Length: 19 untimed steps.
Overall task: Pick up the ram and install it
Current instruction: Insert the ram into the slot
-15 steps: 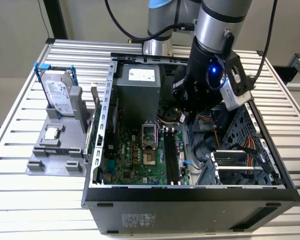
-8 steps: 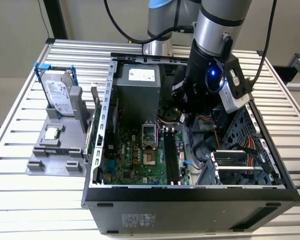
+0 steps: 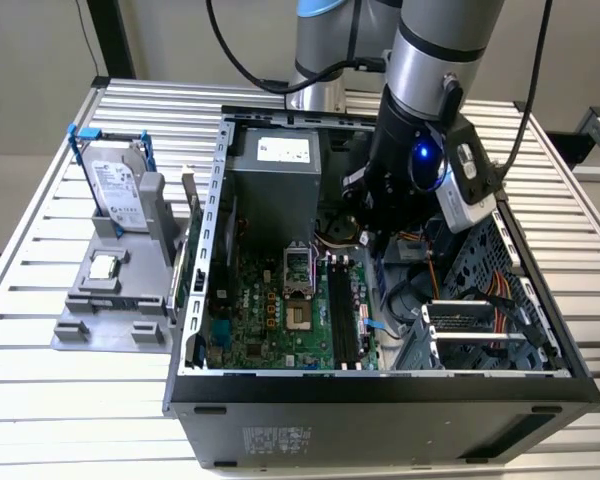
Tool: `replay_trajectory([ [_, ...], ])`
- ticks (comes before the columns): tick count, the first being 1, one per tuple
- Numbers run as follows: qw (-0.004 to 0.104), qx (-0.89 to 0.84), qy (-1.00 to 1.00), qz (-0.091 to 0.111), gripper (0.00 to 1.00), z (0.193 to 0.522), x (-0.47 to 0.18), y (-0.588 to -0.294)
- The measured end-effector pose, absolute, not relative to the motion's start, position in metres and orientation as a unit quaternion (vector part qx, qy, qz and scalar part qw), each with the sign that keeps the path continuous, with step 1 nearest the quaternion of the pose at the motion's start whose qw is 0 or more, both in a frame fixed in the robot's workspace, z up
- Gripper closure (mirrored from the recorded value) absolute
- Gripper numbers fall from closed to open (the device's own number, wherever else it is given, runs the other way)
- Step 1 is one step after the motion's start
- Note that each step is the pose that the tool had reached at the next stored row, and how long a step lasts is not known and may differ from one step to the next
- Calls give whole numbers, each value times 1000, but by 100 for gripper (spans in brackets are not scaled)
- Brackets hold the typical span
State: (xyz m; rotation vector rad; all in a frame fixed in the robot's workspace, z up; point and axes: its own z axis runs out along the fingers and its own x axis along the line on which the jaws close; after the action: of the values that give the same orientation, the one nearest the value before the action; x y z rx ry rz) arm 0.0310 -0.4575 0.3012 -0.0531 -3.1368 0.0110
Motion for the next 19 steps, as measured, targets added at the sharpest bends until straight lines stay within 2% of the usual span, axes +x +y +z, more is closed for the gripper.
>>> replay_trajectory([
  [19,2,-17,-1000,3,100,288,29,-459],
])
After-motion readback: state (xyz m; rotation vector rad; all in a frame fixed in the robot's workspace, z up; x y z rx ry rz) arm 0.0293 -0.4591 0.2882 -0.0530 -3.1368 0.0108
